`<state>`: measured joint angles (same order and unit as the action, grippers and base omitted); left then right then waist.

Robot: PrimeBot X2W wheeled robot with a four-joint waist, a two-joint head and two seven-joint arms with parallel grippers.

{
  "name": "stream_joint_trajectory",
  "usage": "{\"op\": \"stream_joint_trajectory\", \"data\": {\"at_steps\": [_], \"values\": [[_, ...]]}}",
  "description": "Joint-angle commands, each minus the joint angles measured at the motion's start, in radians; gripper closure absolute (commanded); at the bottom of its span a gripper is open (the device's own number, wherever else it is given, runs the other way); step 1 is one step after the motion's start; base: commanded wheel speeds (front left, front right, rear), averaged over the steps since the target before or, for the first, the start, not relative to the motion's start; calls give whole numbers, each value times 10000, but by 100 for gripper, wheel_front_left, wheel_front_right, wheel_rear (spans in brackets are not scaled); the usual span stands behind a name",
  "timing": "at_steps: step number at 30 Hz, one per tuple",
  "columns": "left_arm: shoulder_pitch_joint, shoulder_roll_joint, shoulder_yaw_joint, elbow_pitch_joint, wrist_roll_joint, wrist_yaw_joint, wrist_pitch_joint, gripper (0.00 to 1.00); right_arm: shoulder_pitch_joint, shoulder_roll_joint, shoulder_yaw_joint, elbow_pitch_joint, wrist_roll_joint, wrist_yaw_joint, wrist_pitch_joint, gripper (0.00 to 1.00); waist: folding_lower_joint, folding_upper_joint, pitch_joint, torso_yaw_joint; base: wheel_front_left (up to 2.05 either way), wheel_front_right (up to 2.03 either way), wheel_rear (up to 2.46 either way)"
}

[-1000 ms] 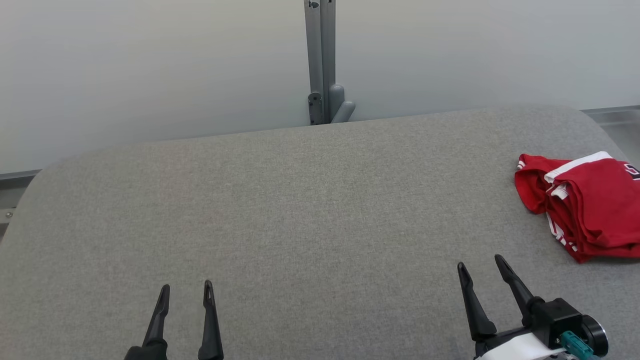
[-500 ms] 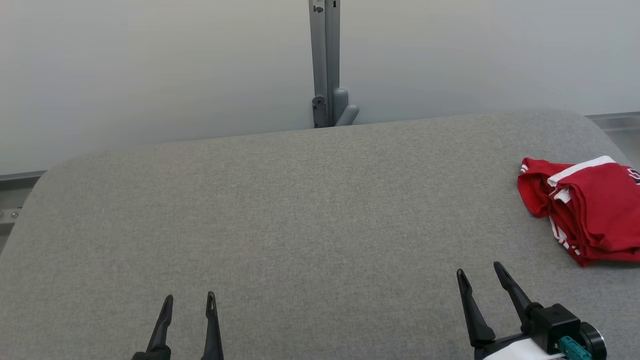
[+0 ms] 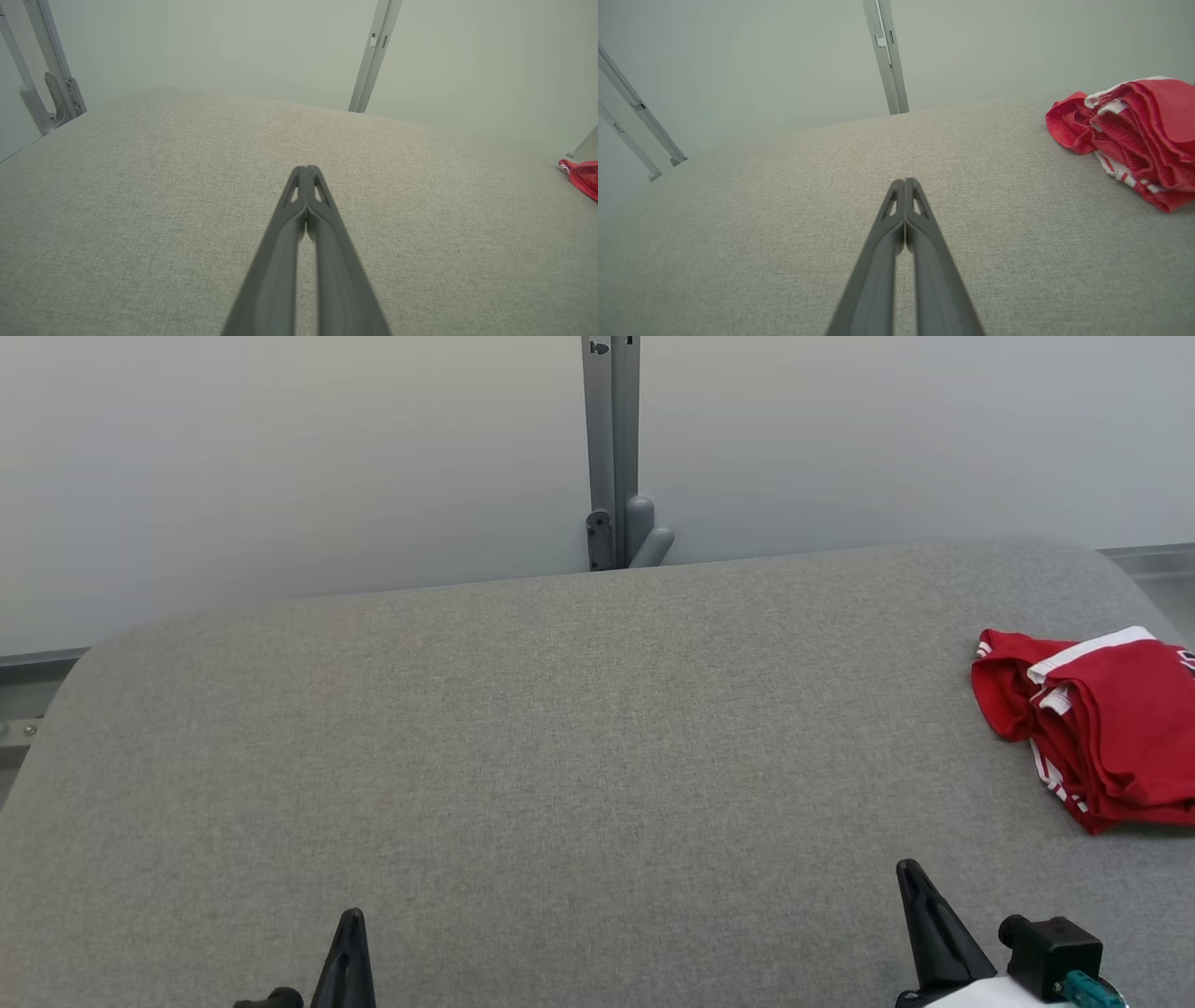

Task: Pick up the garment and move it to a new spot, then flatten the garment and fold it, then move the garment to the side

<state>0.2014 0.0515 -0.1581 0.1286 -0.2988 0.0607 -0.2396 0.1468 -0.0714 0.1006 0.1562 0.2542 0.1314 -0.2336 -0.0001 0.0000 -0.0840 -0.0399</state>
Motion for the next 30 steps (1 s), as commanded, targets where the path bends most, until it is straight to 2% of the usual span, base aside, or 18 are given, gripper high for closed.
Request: {"op": "stream_joint_trajectory", "data": {"at_steps": [1,30], "values": [[-372,60,84,-72,-491,-94,61,100,-336,-61,-96,-97,511,-1,87,100,1,0,12,5,0,0,0],[-1615,140,653,587,-5102,-748,1037,100,-1245,-119,-875,356,5262,-3,1273,100,1,0,233,100,0,0,0]]}}
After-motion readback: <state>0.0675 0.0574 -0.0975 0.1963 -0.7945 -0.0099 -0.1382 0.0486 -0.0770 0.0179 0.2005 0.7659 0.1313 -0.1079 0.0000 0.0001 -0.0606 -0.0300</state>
